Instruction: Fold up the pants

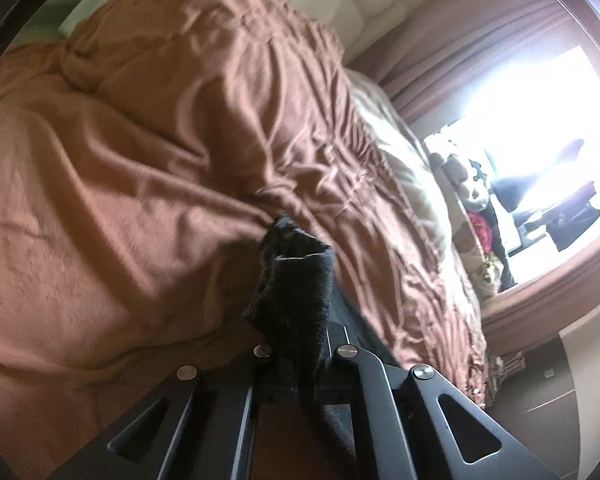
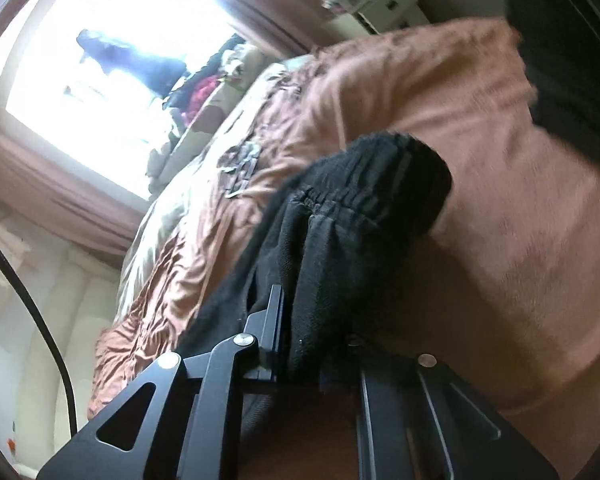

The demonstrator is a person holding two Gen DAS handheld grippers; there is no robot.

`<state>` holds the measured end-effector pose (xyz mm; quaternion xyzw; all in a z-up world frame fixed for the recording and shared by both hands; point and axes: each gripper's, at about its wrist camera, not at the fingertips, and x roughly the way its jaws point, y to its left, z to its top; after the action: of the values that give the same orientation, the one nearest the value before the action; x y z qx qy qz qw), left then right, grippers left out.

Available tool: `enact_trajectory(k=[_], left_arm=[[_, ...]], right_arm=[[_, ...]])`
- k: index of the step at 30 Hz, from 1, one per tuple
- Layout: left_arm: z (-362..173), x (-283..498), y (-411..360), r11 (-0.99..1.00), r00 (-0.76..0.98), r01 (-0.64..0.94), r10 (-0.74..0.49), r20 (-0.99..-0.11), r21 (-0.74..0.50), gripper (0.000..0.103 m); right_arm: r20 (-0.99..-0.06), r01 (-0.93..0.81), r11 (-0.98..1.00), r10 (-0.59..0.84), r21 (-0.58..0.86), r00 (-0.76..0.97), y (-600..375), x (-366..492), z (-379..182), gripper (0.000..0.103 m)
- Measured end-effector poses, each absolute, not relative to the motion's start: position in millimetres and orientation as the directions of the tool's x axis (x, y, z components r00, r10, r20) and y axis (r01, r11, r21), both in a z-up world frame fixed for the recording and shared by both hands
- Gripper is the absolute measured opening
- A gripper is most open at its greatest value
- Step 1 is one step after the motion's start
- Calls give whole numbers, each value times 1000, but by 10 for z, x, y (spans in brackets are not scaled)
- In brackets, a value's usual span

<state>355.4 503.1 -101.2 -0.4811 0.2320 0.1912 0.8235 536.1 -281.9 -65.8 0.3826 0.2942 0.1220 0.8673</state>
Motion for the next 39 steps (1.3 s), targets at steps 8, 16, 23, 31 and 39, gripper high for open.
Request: enact_trajectory(k=[8,16,23,31,39], left_arm=[[-603,3198,5079,458,831,-531,119,-543,-713,4],[-480,2651,5046,454,829,-535,118,-547,-713,4],[-469,2180,4947,461,821,-541,111,-560,-703,4],[-613,1678,4872,443,813,-552,96,-575,-706,4],[-849,1265,4884,402,800,-571,77,-595,-716,4]], right_arm=[[-382,-14,668,442,744,812,-3056,4972,-465,0],[-361,-40,648,473,761,804,-3178,4548,-534,0],[-358,-39,639,480,769,801,-3376,4061,-626,0],[-369,-43,655,478,755,797,-3543,3509,-625,0],[-388,-34,664,476,747,789,-3620,3180,-633,0]])
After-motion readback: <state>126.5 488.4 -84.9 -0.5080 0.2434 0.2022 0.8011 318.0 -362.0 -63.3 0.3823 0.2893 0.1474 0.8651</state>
